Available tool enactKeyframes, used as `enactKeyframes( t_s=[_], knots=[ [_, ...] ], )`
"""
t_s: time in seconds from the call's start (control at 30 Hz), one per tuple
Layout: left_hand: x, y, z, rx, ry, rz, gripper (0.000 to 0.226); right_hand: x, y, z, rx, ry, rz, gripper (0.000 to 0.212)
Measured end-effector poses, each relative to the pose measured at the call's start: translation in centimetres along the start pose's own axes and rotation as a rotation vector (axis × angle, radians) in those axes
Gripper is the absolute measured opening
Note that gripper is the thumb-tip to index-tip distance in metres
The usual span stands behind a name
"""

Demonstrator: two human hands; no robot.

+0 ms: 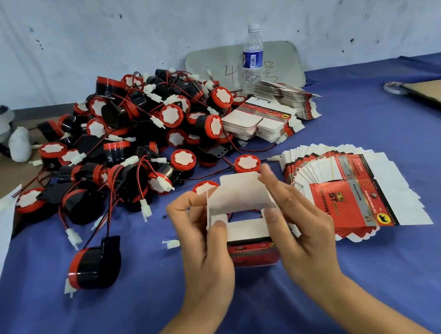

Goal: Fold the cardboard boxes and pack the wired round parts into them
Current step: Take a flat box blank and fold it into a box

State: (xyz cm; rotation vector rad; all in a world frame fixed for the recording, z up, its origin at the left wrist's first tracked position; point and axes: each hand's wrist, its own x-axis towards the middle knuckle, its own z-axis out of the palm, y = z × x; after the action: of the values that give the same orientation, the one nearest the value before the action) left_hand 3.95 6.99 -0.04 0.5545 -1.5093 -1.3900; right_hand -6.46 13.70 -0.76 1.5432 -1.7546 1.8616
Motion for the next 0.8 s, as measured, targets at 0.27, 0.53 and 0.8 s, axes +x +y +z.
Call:
enactKeyframes(
  t_s=[0.27,0.53,0.8],
  knots=[
    [0.1,-0.9,-0.2,0.029,-0.009,0.088,0.022,-0.2,0.0,0.0,-0.001,0.044,0.014,0.028],
    [0.5,-1.5,-0.4,0.027,-0.001,0.180,0.019,0.0,-0.2,0.3,0.107,0.064,0.229,0.021],
    [0.5,-1.7,-0.5,0.039,-0.005,0.228,0.018,0.4,-0.1,0.6,0.205,0.033,0.374,0.021]
  ],
)
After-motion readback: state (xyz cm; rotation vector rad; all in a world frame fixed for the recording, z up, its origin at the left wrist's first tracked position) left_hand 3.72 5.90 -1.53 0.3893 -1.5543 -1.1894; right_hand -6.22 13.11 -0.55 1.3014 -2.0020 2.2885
